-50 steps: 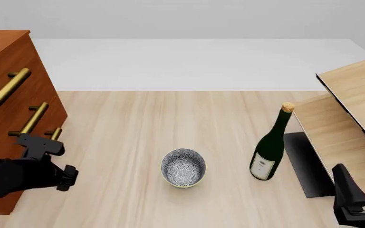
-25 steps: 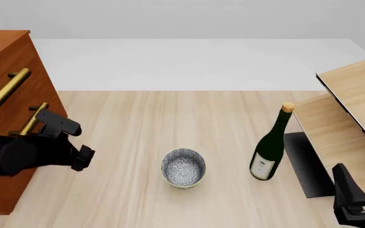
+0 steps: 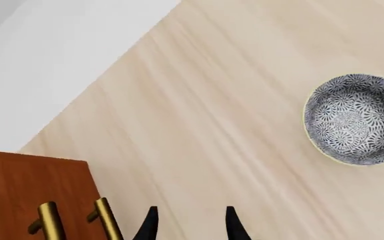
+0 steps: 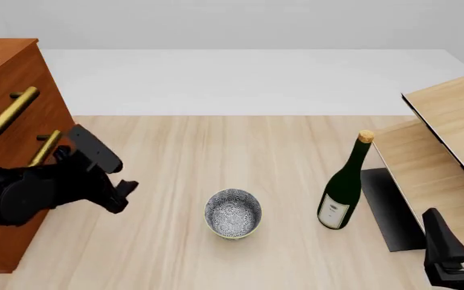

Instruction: Close the bottom drawer of the cabinet and open the top drawer.

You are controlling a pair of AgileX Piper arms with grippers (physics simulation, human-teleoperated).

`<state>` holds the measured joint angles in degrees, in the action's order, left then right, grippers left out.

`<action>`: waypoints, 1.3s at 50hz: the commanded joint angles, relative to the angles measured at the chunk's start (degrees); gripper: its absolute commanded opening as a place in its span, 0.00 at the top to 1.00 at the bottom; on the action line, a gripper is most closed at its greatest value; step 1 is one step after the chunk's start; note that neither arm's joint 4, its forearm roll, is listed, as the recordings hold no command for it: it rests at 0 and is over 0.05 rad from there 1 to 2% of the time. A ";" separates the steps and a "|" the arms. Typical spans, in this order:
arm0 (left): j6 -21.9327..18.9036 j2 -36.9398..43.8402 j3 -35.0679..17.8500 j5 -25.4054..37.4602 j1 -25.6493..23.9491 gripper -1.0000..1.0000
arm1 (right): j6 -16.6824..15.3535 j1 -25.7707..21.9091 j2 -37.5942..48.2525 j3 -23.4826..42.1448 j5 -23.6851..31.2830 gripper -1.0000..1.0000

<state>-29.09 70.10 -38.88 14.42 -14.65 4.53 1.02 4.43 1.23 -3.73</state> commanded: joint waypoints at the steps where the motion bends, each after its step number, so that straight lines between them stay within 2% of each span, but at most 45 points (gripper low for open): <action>1: -9.56 -2.58 2.36 -2.99 0.35 0.00 | 0.04 -0.02 -0.24 0.06 0.30 0.00; 6: -12.74 -3.75 2.91 -4.00 1.29 0.00 | 0.04 0.04 -0.34 0.01 0.37 0.00; 8: -15.95 -4.80 3.93 -5.20 2.40 0.00 | 0.02 0.00 -0.53 0.02 0.53 0.00; 13: -20.81 -6.61 4.84 -5.90 4.93 0.00 | 0.02 0.01 -0.32 -0.02 0.30 0.00; 17: -20.65 -6.86 2.60 -3.63 5.29 0.00 | 0.04 -0.02 -0.36 0.00 0.33 0.00; 21: -24.49 -8.78 2.83 -3.68 7.26 0.00 | 0.04 -0.07 -0.38 -0.01 0.35 0.00; 28: -28.03 -10.57 2.01 -2.83 10.19 0.00 | 0.08 -0.08 -0.06 0.03 0.07 0.00; 32: -31.48 -11.91 3.59 -3.85 12.00 0.00 | 0.12 -0.09 0.01 0.05 0.02 0.00; 38: -32.04 -12.31 2.43 -2.85 12.78 0.00 | 0.10 -0.20 0.01 0.06 0.04 0.00; 42: -35.50 -13.95 3.67 -4.68 14.93 0.00 | 0.16 -0.18 0.08 0.07 -0.01 0.00; 56: -38.49 -14.02 1.78 -6.27 16.73 0.00 | 0.21 -0.32 -0.03 0.08 0.13 0.00; 65: -42.12 -15.39 2.66 -8.20 19.34 0.00 | 0.37 -0.36 0.08 0.07 0.02 0.00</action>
<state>-67.83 55.83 -36.47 7.82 2.44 4.78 0.72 4.44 1.31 -3.66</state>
